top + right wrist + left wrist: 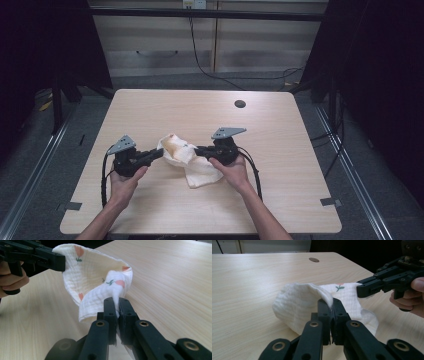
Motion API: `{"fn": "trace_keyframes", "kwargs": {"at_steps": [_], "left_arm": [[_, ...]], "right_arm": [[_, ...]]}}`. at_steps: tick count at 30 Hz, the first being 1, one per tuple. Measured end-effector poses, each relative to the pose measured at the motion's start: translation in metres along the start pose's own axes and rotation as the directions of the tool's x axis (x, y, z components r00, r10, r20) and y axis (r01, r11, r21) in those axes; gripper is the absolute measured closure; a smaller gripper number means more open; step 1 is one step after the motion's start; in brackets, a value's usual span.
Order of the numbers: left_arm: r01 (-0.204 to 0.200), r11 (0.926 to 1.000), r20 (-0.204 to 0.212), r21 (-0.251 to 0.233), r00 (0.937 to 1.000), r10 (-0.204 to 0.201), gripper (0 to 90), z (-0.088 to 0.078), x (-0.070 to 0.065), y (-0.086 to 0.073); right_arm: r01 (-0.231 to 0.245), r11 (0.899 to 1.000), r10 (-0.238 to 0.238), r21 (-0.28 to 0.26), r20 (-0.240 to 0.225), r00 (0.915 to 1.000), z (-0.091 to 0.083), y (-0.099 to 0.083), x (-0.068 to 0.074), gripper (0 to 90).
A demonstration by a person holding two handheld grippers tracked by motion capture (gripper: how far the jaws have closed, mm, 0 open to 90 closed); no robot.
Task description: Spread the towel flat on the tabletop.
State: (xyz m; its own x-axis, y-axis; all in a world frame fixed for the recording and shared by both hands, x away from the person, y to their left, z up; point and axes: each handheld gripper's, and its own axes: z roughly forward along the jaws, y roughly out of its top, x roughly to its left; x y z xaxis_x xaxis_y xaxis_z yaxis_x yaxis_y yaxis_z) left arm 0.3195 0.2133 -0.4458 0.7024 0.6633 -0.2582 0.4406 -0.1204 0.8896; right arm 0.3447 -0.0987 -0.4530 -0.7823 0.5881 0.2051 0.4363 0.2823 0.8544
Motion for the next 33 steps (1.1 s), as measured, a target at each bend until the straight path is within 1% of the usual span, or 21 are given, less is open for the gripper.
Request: {"fn": "trace_keyframes", "kwargs": {"at_steps": [2, 3, 4, 6, 8, 11, 13, 16, 18, 19, 22, 26, 28, 29, 30, 31, 33], "left_arm": [[-0.001, 1.0, 0.009, -0.004, 1.0, 0.001, 87.6, -0.001, 0.001, 0.001], [-0.003, 1.0, 0.005, -0.004, 1.0, 0.003, 87.5, -0.002, 0.001, 0.001], [0.003, 1.0, 0.005, -0.008, 1.0, -0.003, 87.6, -0.003, 0.002, 0.002], [-0.003, 1.0, 0.002, -0.007, 1.0, 0.003, 87.6, -0.004, 0.002, 0.003], [-0.004, 0.9999, 0.009, -0.015, 1.0, 0.004, 87.6, -0.005, 0.003, 0.004], [-0.024, 0.9997, 0.001, -0.004, 0.9997, 0.024, 87.6, -0.005, 0.001, 0.005], [-0.027, 0.9996, 0.007, -0.007, 0.9996, 0.027, 87.7, -0.006, 0.0, 0.006], [-0.036, 0.9992, 0.015, -0.018, 0.9992, 0.036, 87.8, -0.009, 0.0, 0.009], [-0.035, 0.9991, 0.02, -0.024, 0.9992, 0.035, 87.8, -0.012, 0.0, 0.011], [-0.038, 0.9991, 0.019, -0.022, 0.9991, 0.038, 87.8, -0.013, 0.001, 0.012], [-0.037, 0.9989, 0.03, -0.028, 0.9988, 0.038, 87.9, -0.015, 0.002, 0.014], [-0.035, 0.9987, 0.031, -0.038, 0.9989, 0.036, 87.9, -0.017, 0.003, 0.015], [-0.035, 0.9988, 0.028, -0.035, 0.999, 0.036, 87.9, -0.018, 0.004, 0.015], [-0.03, 0.9987, 0.031, -0.042, 0.999, 0.032, 87.9, -0.018, 0.003, 0.016], [-0.034, 0.9987, 0.029, -0.039, 0.999, 0.035, 87.9, -0.019, 0.003, 0.016], [-0.035, 0.9984, 0.039, -0.044, 0.9985, 0.037, 87.9, -0.02, 0.003, 0.017], [-0.055, 0.9974, 0.045, -0.048, 0.9974, 0.057, 87.9, -0.022, 0.002, 0.019]], "right_arm": [[0.002, 1.0, -0.002, -0.003, 0.008, 1.0, -0.005, 0.001, 0.0, 85.7], [0.004, 1.0, -0.004, -0.005, 0.011, 0.9999, -0.007, 0.001, -0.001, 85.7], [0.003, 1.0, -0.003, -0.009, 0.014, 0.9999, -0.01, 0.001, -0.002, 85.7], [0.0, 1.0, 0.0, -0.014, 0.024, 0.9997, -0.015, 0.001, -0.003, 85.7], [-0.002, 1.0, 0.002, -0.02, 0.031, 0.9995, -0.019, 0.001, -0.005, 85.7], [-0.002, 1.0, 0.003, -0.026, 0.045, 0.999, -0.026, 0.003, -0.007, 85.7], [0.002, 1.0, -0.001, -0.026, 0.053, 0.9986, -0.031, 0.004, -0.007, 85.7], [0.011, 1.0, -0.009, -0.025, 0.071, 0.9974, -0.041, 0.005, -0.007, 85.7], [0.019, 0.999, -0.017, -0.026, 0.093, 0.9955, -0.048, 0.005, -0.008, 85.7], [0.021, 1.0, -0.018, -0.022, 0.103, 0.9945, -0.053, 0.004, -0.008, 85.7], [0.023, 0.999, -0.019, -0.032, 0.123, 0.9922, -0.067, 0.003, -0.011, 85.8], [0.018, 0.997, -0.008, -0.07, 0.144, 0.9896, -0.087, 0.0, -0.014, 85.8], [0.008, 0.996, 0.007, -0.094, 0.153, 0.9882, -0.094, -0.001, -0.018, 85.8], [0.005, 0.995, 0.011, -0.101, 0.159, 0.9873, -0.097, -0.001, -0.02, 85.8], [-0.001, 0.994, 0.019, -0.111, 0.16, 0.9869, -0.1, 0.0, -0.021, 85.8], [-0.004, 0.992, 0.023, -0.123, 0.159, 0.9869, -0.102, 0.001, -0.022, 85.8], [0.002, 0.992, 0.02, -0.129, 0.167, 0.9858, -0.106, 0.003, -0.023, 85.8]]}}
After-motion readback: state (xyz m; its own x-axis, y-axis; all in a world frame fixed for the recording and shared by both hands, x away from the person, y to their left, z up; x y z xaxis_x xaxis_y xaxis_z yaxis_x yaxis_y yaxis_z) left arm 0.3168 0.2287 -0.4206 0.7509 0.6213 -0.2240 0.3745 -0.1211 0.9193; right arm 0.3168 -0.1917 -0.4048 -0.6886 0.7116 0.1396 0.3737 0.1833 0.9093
